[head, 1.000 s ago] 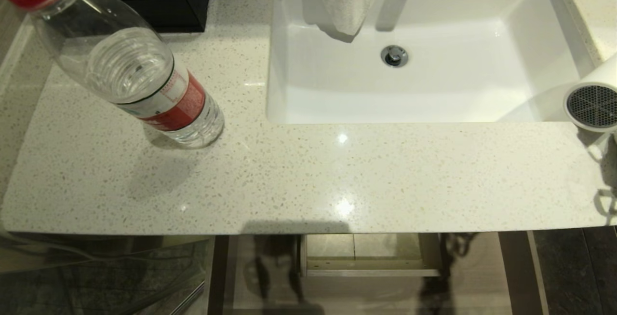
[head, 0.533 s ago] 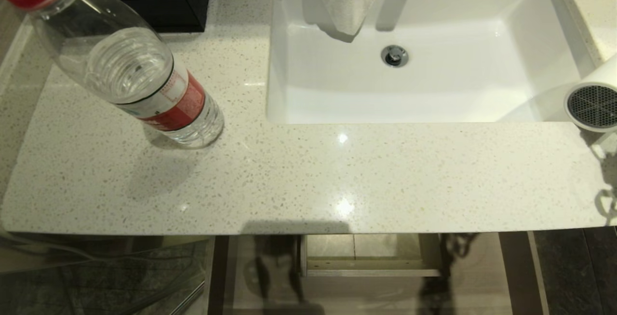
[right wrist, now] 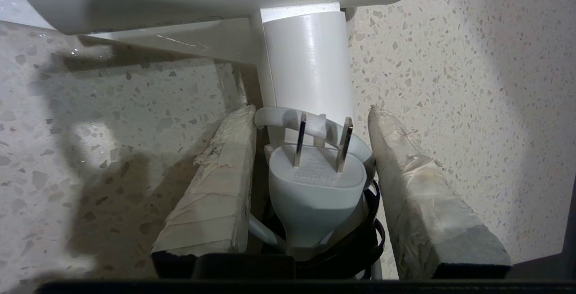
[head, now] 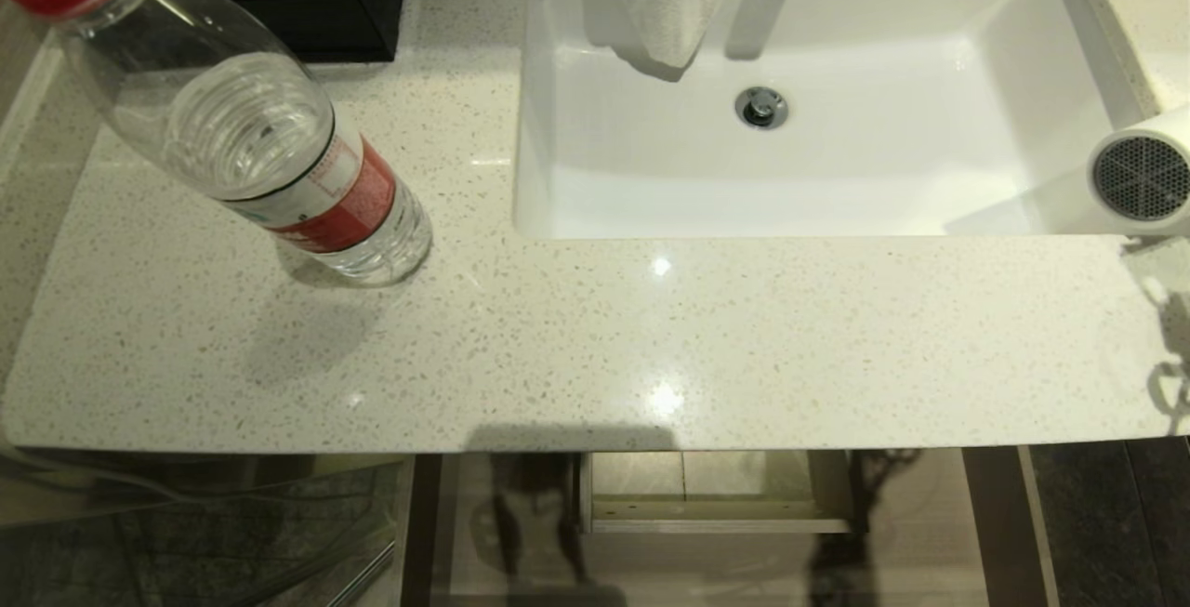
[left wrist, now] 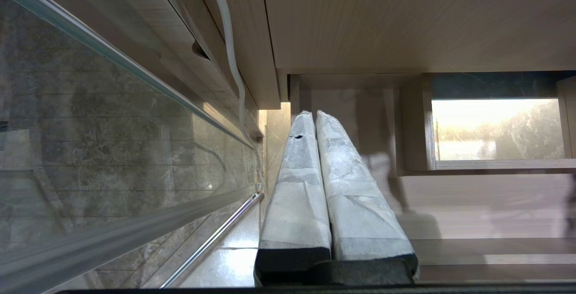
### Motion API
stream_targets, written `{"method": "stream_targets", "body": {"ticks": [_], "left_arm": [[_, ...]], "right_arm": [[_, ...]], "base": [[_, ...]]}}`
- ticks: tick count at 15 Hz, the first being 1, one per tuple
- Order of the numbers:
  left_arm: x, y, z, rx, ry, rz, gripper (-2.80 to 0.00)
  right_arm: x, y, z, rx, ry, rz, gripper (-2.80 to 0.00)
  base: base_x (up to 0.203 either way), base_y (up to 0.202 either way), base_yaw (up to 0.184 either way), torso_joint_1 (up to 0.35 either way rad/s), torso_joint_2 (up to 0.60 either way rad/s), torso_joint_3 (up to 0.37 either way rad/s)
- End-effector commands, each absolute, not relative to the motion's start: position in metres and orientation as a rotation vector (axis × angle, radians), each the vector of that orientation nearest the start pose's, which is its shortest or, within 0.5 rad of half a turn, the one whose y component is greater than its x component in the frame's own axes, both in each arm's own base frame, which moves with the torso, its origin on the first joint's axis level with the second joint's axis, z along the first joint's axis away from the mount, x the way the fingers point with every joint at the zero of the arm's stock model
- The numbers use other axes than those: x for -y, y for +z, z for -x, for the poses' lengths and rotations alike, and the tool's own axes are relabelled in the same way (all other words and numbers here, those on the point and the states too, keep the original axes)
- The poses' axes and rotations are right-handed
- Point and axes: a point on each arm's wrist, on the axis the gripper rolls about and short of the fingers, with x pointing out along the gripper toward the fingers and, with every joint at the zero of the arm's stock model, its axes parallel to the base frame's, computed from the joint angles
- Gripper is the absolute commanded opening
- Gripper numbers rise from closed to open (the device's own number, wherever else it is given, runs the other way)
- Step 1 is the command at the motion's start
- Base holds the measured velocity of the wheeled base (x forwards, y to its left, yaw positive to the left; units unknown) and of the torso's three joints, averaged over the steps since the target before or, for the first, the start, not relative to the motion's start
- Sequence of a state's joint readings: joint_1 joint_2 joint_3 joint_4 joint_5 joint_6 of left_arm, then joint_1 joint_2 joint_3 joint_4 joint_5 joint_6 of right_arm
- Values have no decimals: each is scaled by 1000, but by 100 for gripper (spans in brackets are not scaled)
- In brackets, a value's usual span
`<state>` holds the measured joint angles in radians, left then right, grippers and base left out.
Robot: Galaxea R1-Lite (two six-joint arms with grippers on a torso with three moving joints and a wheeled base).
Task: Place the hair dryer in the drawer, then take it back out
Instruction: Pick up the hairdryer
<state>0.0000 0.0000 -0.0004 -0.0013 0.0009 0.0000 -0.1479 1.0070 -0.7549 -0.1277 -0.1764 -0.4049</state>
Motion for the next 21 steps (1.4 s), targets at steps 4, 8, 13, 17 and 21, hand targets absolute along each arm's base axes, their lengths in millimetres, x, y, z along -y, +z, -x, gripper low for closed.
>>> {"method": "stream_targets", "body": {"ticks": [4, 8, 13, 17, 21], "left_arm": [[0, 76, 23, 2, 2, 0, -280], [0, 76, 23, 3, 2, 0, -280], [0, 76, 23, 2, 2, 0, -280], [0, 76, 23, 2, 2, 0, -280], [0, 76, 23, 2, 2, 0, -280]], "right_arm": [[25, 278, -103, -149, -352, 403, -280], [20, 276, -79, -133, -359, 405, -280], [17, 258, -59, -198, -408, 395, -280], [15, 246, -46, -224, -413, 383, -280], [15, 240, -45, -255, -418, 316, -280]], "base": [[0, 0, 0, 0, 0, 0], [0, 0, 0, 0, 0, 0], [0, 0, 0, 0, 0, 0], [0, 0, 0, 0, 0, 0], [0, 0, 0, 0, 0, 0]]}}
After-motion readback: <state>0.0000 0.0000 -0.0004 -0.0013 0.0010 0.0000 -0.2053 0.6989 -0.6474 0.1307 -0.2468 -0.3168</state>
